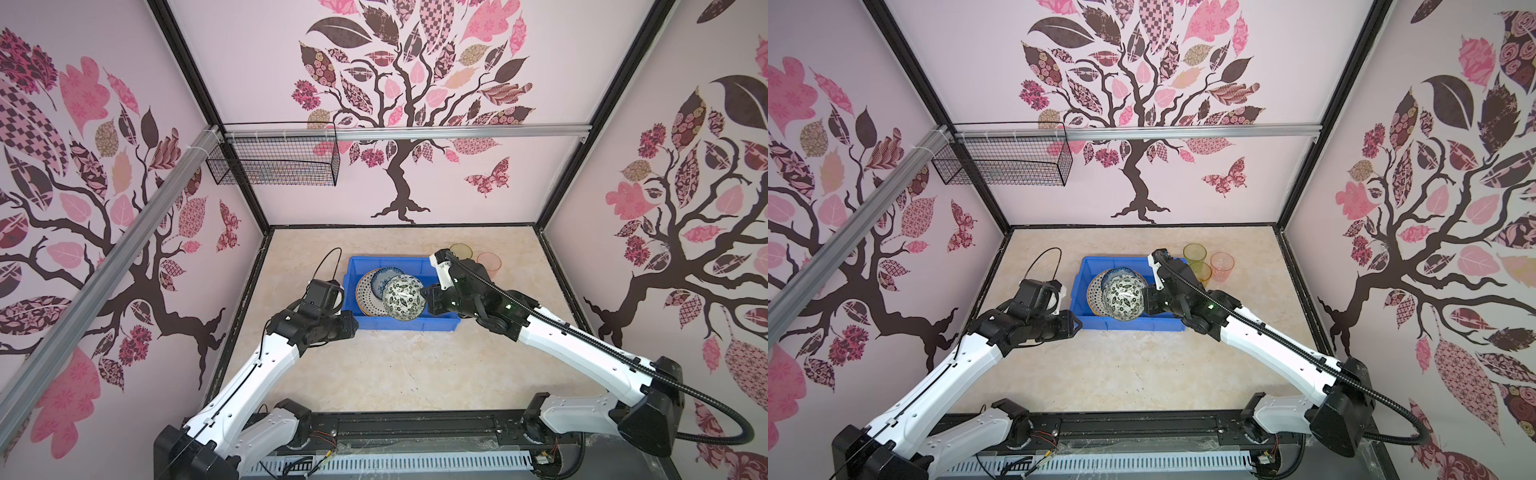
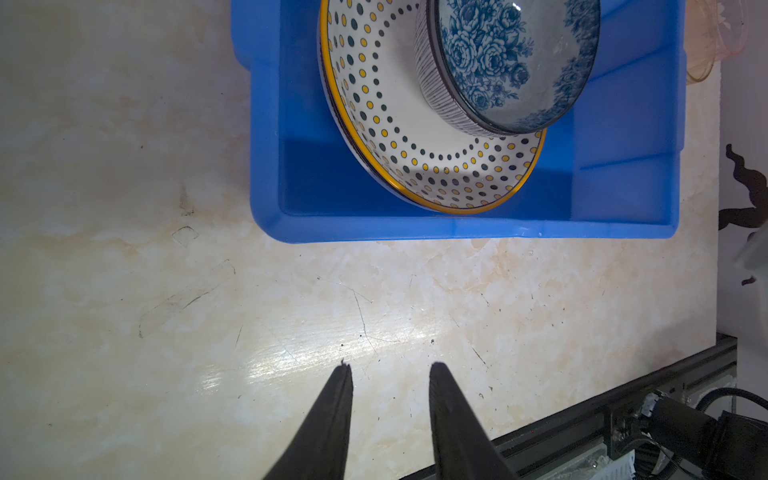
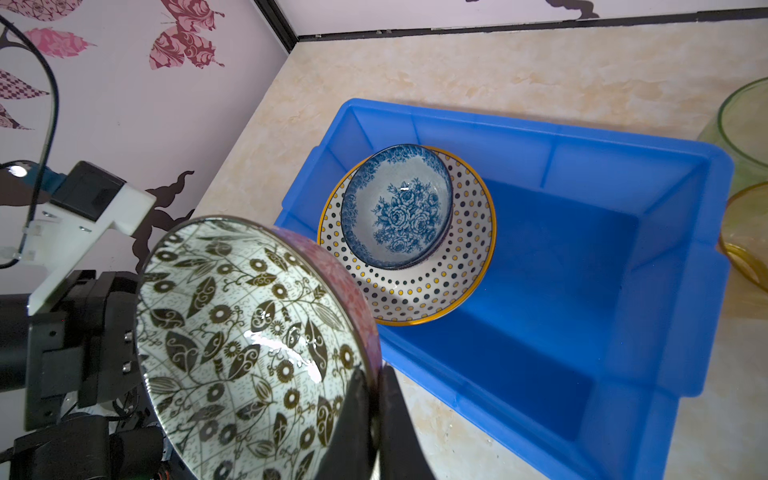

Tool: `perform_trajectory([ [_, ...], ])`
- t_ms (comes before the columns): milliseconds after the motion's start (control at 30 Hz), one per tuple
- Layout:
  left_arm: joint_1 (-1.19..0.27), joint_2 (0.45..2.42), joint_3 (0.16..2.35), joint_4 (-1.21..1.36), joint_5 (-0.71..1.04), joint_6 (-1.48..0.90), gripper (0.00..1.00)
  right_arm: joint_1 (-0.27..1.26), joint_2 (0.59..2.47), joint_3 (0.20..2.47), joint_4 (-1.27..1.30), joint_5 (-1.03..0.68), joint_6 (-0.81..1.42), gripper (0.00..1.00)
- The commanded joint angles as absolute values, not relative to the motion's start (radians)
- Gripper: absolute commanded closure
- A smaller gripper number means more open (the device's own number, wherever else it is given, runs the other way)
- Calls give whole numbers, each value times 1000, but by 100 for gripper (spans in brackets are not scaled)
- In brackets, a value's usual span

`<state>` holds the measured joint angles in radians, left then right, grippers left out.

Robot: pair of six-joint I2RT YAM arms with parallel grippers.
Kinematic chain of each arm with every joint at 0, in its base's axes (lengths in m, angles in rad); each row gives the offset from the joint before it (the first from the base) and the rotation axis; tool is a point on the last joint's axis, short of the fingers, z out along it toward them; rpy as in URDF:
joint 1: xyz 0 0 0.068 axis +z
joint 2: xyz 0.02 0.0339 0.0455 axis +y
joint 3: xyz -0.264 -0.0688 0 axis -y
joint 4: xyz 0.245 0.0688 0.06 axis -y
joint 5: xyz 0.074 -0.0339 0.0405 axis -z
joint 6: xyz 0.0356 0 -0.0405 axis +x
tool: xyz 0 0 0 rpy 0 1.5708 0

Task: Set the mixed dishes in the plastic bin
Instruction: 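Carry the pink leaf-patterned bowl over the nested bowls with the right gripper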

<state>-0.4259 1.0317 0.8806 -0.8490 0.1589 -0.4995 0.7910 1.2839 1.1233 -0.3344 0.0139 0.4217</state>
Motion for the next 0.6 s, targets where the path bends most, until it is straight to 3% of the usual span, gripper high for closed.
perform_trajectory([
  [0, -427, 1022, 879, -850, 147, -486, 65, 796, 1320, 1192, -274, 12, 406, 100],
  [567, -425, 1019, 868, -851, 132, -474, 65, 797, 1457, 1284, -249, 38, 353, 100],
])
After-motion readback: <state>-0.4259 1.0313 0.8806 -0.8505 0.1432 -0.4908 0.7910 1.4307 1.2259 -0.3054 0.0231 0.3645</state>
